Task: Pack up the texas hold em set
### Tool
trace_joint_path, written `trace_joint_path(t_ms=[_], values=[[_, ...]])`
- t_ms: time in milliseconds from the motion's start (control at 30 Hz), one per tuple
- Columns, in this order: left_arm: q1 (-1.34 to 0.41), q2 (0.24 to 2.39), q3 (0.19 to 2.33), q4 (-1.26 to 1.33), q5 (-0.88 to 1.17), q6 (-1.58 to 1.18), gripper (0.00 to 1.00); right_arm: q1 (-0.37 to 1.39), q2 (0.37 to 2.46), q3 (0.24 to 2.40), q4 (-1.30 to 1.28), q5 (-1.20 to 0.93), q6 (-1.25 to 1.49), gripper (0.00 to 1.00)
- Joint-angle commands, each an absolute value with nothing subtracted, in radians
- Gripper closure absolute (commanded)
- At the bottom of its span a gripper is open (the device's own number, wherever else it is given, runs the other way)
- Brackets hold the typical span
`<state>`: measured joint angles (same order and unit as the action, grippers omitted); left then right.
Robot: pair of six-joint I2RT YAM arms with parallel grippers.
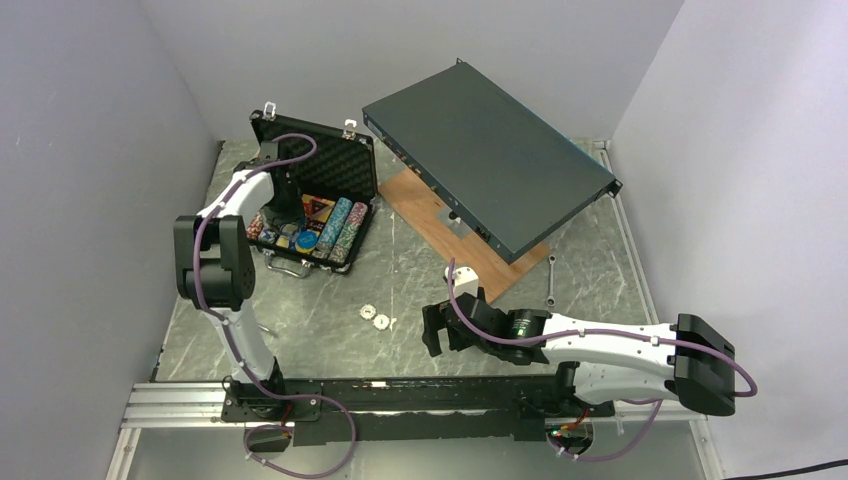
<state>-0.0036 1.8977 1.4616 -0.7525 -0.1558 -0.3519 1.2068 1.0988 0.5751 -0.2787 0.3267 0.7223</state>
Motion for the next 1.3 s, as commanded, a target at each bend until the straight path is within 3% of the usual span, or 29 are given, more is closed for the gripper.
trace_joint_path(t_ms=[0, 767, 1033, 1267], values=[[-0.005, 1.923, 1.510, -0.760, -0.177, -0.333, 0.45, 1.210, 1.082, 0.595, -0.260, 0.329, 0.719, 0.00], [-0.003, 1.863, 1.490, -0.773, -0.210, -0.333, 0.34, 1.209, 1.100, 0.602, -0.249, 0.318, 0.713, 0.01], [-0.002, 1.810, 1.463, -0.770, -0.223, -0.339, 0.17, 1.209, 1.111, 0.620, -0.257, 0.316, 0.705, 0.01], [-0.002, 1.824, 1.474, -0.776, -0.221, -0.337, 0.17, 1.209, 1.107, 0.626, -0.265, 0.321, 0.702, 0.00]])
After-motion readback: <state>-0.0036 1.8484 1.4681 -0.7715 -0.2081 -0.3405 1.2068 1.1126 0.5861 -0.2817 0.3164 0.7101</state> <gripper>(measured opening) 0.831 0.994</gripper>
